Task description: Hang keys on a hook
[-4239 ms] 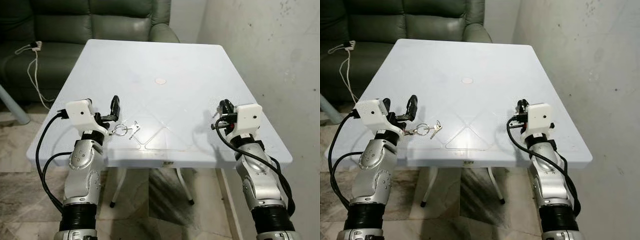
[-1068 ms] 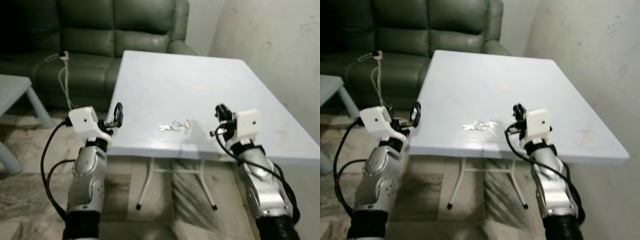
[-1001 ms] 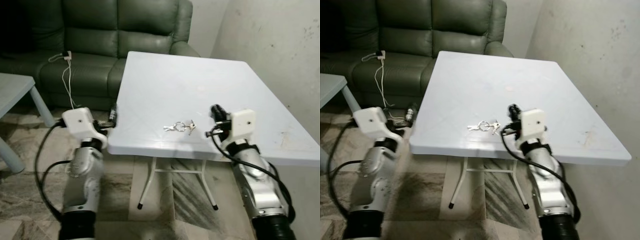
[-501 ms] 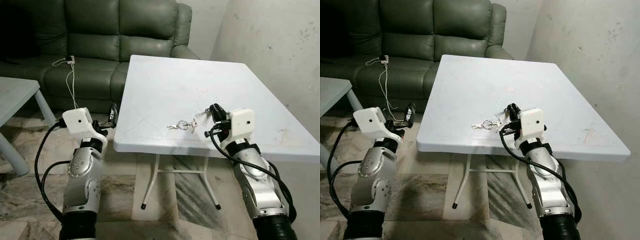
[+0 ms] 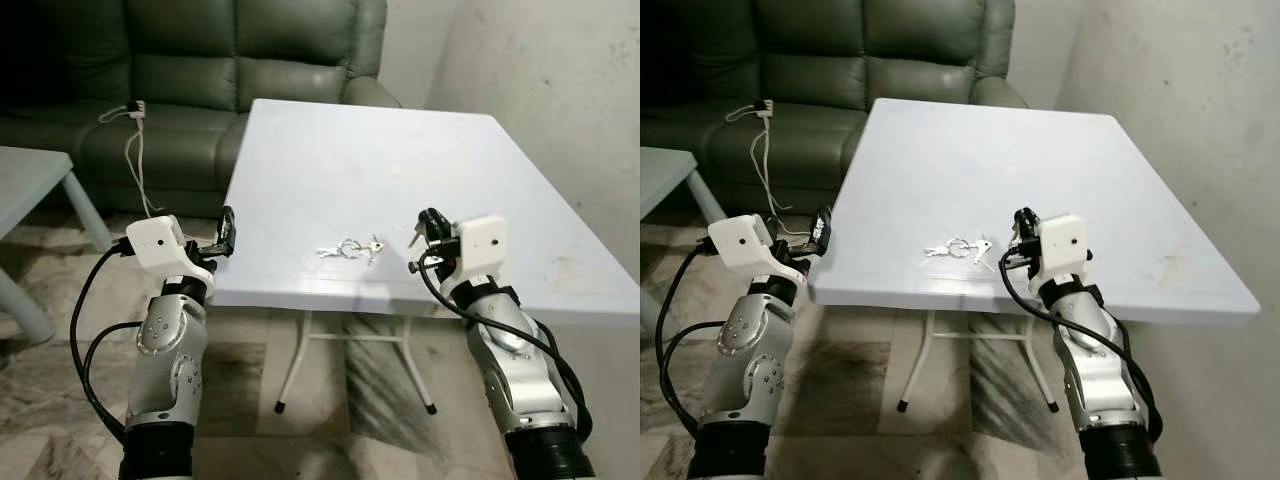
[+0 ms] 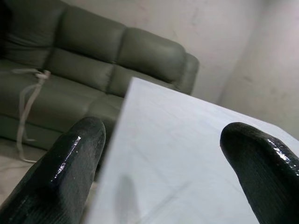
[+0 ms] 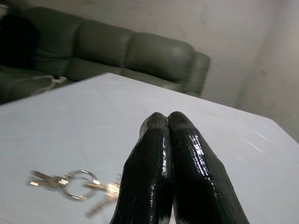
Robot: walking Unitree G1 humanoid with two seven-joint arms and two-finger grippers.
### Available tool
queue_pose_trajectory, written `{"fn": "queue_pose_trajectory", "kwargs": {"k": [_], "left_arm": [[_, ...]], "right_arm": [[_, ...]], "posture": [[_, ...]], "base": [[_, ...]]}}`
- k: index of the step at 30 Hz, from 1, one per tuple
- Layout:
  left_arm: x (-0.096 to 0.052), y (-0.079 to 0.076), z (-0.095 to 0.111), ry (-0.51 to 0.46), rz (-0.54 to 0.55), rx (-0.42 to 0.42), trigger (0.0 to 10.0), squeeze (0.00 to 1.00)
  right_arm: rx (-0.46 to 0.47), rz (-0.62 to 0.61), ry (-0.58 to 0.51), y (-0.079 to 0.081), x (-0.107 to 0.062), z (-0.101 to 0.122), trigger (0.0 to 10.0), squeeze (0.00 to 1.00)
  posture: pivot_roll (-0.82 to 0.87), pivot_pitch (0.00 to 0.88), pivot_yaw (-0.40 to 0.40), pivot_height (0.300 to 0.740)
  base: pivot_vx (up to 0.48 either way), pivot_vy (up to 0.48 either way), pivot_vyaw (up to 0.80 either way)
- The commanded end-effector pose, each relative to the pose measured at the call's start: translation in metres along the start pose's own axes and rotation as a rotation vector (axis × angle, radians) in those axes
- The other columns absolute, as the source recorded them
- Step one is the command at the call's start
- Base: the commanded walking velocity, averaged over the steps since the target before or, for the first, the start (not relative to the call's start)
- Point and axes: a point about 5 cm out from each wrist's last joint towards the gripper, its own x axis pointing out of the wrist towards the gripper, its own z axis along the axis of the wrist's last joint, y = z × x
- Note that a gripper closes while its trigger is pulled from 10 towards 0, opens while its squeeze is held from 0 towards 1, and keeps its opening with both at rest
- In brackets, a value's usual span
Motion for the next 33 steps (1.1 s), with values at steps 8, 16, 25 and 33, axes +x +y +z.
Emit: {"fn": "queue_pose_trajectory", "kwargs": {"k": [8, 16, 25, 33], "left_arm": [[0.006, -0.008, 0.006, -0.020, -0.022, 0.002, 10.0, 0.00], [0.011, -0.012, 0.006, -0.022, -0.067, 0.027, 10.0, 0.00], [0.014, -0.012, 0.007, -0.026, -0.058, 0.015, 10.0, 0.00], [0.014, -0.012, 0.008, -0.032, -0.068, 0.038, 10.0, 0.00]], "right_arm": [[-0.008, -0.023, 0.015, -0.006, 0.004, 0.000, 10.0, 0.00], [-0.011, -0.029, 0.006, -0.006, 0.008, 0.001, 10.0, 0.00], [-0.008, -0.036, 0.004, -0.005, 0.010, 0.000, 10.0, 0.00], [-0.007, -0.033, -0.002, -0.003, 0.012, 0.001, 10.0, 0.00]], "posture": [[0.05, 0.000, -0.104, 0.740], [0.04, 0.000, -0.095, 0.740], [0.04, 0.000, -0.086, 0.740], [0.05, 0.000, -0.084, 0.740]], "base": [[0.000, 0.000, -0.73], [0.000, 0.000, -0.73], [0.000, 0.000, -0.73], [0.000, 0.000, -0.73]]}}
